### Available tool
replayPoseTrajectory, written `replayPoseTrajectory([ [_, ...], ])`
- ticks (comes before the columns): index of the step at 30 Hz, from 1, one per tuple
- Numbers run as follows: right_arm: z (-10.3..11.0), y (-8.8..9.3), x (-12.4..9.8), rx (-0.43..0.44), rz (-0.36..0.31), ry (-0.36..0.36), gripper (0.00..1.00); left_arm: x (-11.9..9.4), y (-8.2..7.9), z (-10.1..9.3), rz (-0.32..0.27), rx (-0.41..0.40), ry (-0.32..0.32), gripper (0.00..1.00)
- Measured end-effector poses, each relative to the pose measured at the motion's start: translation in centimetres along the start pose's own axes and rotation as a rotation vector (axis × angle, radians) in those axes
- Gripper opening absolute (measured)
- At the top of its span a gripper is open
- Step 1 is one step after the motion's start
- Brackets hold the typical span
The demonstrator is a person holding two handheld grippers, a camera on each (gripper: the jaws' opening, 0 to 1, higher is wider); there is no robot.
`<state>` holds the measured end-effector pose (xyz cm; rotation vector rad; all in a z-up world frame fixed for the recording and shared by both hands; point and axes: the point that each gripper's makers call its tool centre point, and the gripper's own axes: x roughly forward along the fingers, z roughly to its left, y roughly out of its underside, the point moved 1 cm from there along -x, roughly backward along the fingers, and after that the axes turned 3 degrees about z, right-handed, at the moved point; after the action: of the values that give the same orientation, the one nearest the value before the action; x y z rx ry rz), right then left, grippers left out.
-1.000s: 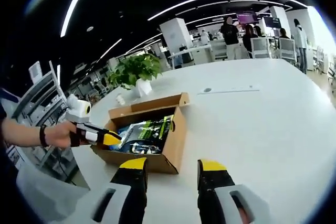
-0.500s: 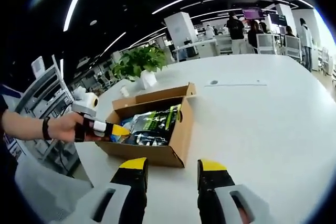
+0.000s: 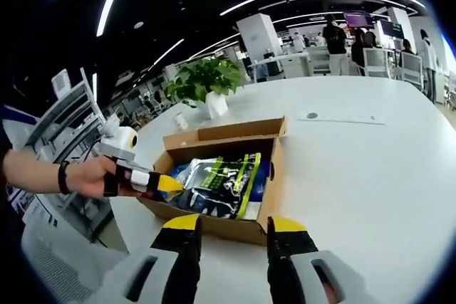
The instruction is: Operate the shoe box by opening the lid, removing the specified soft item, and placing it in the target area until the item is outside and the box remains undamaged.
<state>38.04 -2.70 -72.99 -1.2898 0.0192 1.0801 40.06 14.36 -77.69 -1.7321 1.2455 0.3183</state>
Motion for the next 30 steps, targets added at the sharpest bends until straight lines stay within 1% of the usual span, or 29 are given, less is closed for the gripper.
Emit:
replayPoseTrajectory([
  [3,0.9,-0.5,1.3,-0.013,0.008,-0.023,0.33,-0.2,0.1,0.3,0.002,0.009,-0.009,0.00],
  [7,1.5,-0.7,2.9,-0.017,0.027,-0.040,0.32,-0.3,0.2,0.6,0.007,0.024,-0.017,0.00],
  [11,1.9,-0.5,4.6,-0.039,0.058,-0.042,0.31,-0.4,0.3,0.7,-0.001,0.008,-0.011,0.00],
  [17,1.3,-0.7,6.4,-0.014,0.075,-0.006,0.31,-0.6,0.4,1.0,0.005,0.030,-0.024,0.00],
  [20,0.8,-0.6,6.9,-0.001,0.090,0.014,0.31,-0.8,0.5,1.4,0.007,0.028,-0.023,0.00],
  [22,0.5,-0.4,7.4,0.022,0.106,0.030,0.30,-0.8,0.5,1.6,0.007,0.021,-0.025,0.00],
  [24,0.4,-0.5,7.7,0.037,0.103,0.034,0.29,-0.8,0.6,1.5,0.005,0.013,-0.022,0.00],
  [27,0.5,-0.4,8.2,0.063,0.104,0.021,0.26,-0.7,0.6,1.5,0.012,0.030,-0.027,0.00],
  [30,0.5,0.1,8.6,0.080,0.126,0.024,0.25,-0.7,0.7,1.5,0.011,0.024,-0.023,0.00],
])
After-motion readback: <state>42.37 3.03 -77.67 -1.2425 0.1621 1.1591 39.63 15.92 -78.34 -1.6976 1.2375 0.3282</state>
